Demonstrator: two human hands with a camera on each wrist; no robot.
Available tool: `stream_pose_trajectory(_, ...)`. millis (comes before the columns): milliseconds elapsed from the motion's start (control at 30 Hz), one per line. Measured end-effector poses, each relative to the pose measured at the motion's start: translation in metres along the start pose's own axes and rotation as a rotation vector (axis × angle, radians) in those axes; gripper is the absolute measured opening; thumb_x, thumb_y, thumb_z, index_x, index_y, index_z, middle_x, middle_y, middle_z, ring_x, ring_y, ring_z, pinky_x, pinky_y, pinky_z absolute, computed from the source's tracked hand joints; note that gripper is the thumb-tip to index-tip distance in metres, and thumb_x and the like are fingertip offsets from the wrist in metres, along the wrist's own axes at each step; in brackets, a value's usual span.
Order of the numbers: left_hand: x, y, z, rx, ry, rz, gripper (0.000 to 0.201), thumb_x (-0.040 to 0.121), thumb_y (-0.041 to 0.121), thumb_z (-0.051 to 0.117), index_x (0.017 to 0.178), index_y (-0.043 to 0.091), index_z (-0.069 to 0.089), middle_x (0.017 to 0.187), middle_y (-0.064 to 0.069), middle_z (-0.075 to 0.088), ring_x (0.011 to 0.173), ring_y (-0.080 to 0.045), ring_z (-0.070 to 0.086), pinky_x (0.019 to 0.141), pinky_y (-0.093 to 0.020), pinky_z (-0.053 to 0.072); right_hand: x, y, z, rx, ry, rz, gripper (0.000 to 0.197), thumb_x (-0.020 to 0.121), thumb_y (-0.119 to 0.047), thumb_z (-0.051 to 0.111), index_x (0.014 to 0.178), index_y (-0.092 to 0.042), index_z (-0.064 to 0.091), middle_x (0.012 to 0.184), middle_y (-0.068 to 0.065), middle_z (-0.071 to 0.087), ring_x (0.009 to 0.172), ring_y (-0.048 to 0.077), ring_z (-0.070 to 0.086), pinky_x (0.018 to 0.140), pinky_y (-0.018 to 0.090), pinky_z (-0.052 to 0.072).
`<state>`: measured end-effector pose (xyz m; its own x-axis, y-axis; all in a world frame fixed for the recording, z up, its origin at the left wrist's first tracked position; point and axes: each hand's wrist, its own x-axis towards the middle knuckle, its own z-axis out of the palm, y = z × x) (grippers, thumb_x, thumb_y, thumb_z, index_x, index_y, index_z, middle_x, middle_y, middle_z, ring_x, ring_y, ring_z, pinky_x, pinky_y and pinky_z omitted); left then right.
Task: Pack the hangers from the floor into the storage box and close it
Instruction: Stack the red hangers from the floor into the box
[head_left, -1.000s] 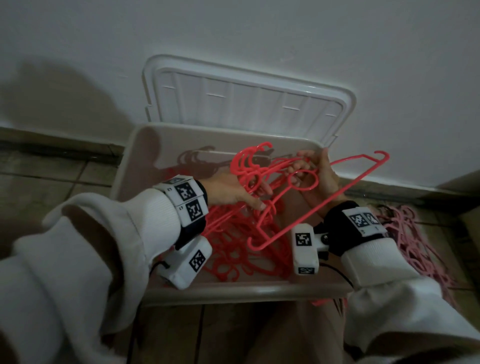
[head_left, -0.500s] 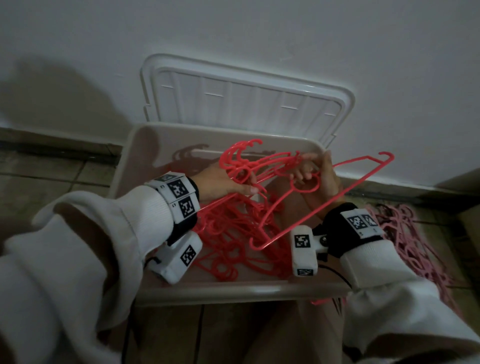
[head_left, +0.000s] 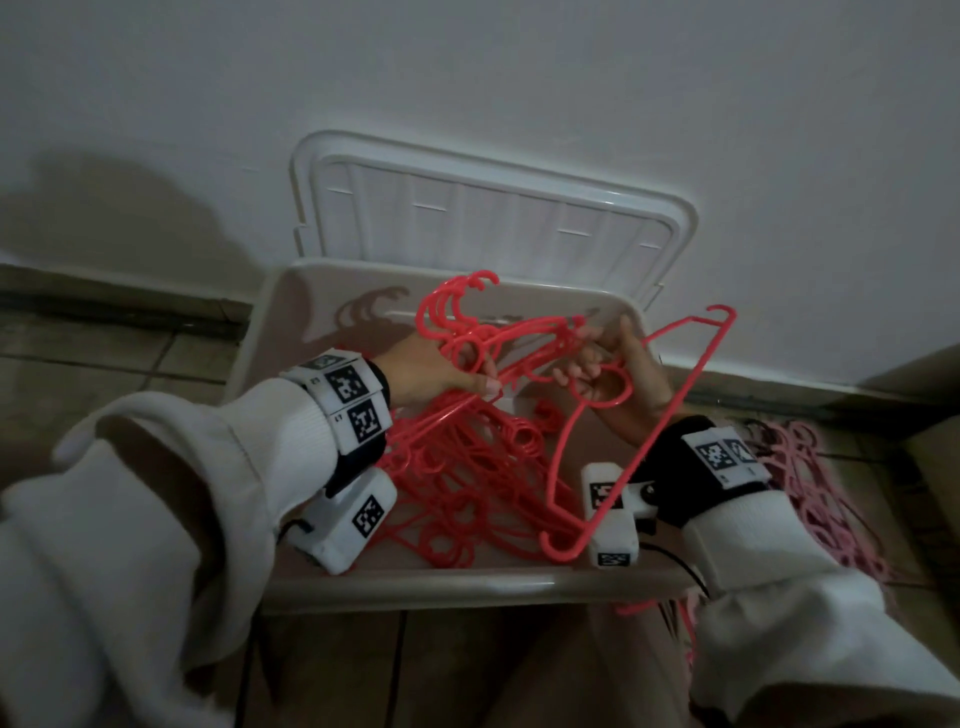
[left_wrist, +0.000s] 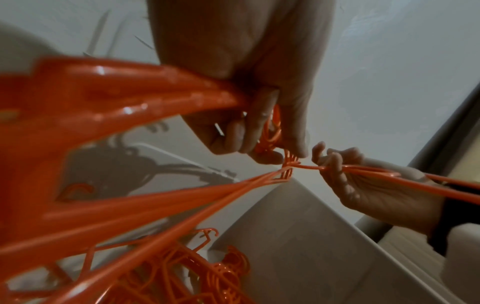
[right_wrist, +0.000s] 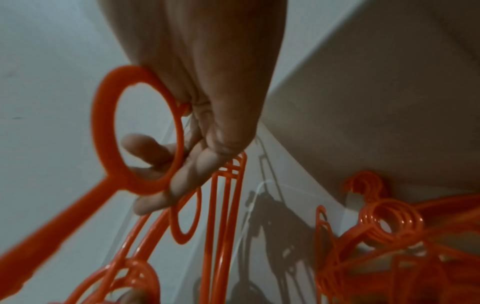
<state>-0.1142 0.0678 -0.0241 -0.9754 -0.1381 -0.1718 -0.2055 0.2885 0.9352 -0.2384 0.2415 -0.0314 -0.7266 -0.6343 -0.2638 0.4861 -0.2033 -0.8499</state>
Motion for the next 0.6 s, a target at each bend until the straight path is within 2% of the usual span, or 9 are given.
stream_pose_trajectory(100,0.001,-0.004,-0.005,0.000,0.051,-0.015,0.006,0.080,0.007,0.069,0.086,0.009,0.068,0.076,0.013,0.063,0.065,0.014,0.057,0.073,-0.002,0.041,-0.003,0.004,0.011,0.020,-0.045,0.112,0.045,0.084,-0.047,0.037,0.065,-0.009,0.054,0.036,0.001,0.039,0.039,0.014,0.051,0.049,0.026,0.054)
stream_pose_trajectory(167,0.002,-0.010,-0.009,-0.016,0.147,-0.036,0.005,0.080,0.007,0.069,0.084,0.010,0.068,0.078,0.010,0.064,0.063,0.014,0.057,0.074,-0.007,0.042,-0.004,0.006,0.016,0.008,-0.037,0.171,0.046,0.084,-0.046,0.039,0.060,-0.010,0.052,0.035,-0.001,0.035,0.037,0.015,0.048,0.053,0.029,0.049)
stream_pose_trajectory(233,0.002,-0.013,-0.014,-0.012,0.240,-0.077,0.007,0.080,0.011,0.070,0.082,0.006,0.067,0.073,0.005,0.064,0.056,0.010,0.056,0.062,-0.003,0.041,-0.002,0.003,0.017,-0.072,0.079,0.158,0.046,0.096,-0.041,0.033,0.061,-0.012,0.044,0.035,-0.003,0.033,0.034,0.012,0.046,0.053,0.028,0.040)
stream_pose_trajectory(300,0.002,-0.019,-0.019,0.016,0.291,-0.140,0.021,0.081,0.021,0.069,0.074,0.003,0.063,0.056,0.010,0.061,0.043,0.007,0.050,0.047,-0.005,0.037,0.000,-0.002,0.016,-0.217,0.220,0.058,0.038,0.100,-0.028,0.034,0.065,-0.014,0.036,0.041,0.000,0.034,0.029,0.007,0.041,0.047,0.026,0.040)
stream_pose_trajectory(367,0.000,-0.026,-0.021,0.066,0.357,-0.195,0.028,0.080,0.031,0.070,0.063,0.012,0.057,0.044,0.012,0.053,0.040,0.002,0.046,0.050,-0.015,0.036,0.002,-0.010,0.014,-0.459,0.268,-0.052,0.030,0.099,-0.016,0.038,0.069,-0.017,0.034,0.054,0.004,0.035,0.031,0.005,0.042,0.047,0.028,0.040)
stream_pose_trajectory(433,-0.001,-0.031,-0.024,0.063,0.431,-0.206,0.026,0.079,0.035,0.069,0.064,0.015,0.061,0.054,0.008,0.052,0.050,-0.006,0.046,0.058,-0.022,0.036,0.004,-0.017,0.016,-0.753,0.206,-0.121,0.026,0.098,-0.013,0.039,0.073,-0.020,0.035,0.061,0.004,0.040,0.042,0.007,0.048,0.054,0.033,0.047)
stream_pose_trajectory(500,-0.005,-0.031,-0.027,0.089,0.465,-0.211,0.023,0.082,0.035,0.067,0.077,0.013,0.067,0.065,0.002,0.059,0.062,-0.012,0.053,0.062,-0.024,0.040,0.001,-0.024,0.025,-1.133,0.101,-0.199,0.020,0.097,-0.015,0.041,0.077,-0.017,0.041,0.064,0.002,0.047,0.055,0.016,0.050,0.069,0.043,0.048)
stream_pose_trajectory(567,-0.008,-0.032,-0.031,0.111,0.461,-0.234,0.027,0.084,0.035,0.065,0.093,0.010,0.069,0.084,-0.008,0.068,0.079,-0.021,0.063,0.069,-0.029,0.046,-0.003,-0.028,0.038,-1.457,-0.020,-0.293,0.014,0.097,-0.016,0.042,0.086,-0.010,0.049,0.070,0.005,0.050,0.062,0.021,0.047,0.071,0.040,0.045)
stream_pose_trajectory(600,-0.010,-0.031,-0.033,0.105,0.441,-0.255,0.030,0.083,0.036,0.065,0.097,0.010,0.068,0.091,-0.012,0.070,0.085,-0.025,0.065,0.068,-0.029,0.049,-0.004,-0.027,0.043,-1.560,-0.068,-0.346,0.017,0.097,-0.018,0.043,0.090,-0.006,0.054,0.073,0.004,0.048,0.066,0.020,0.046,0.071,0.036,0.042)
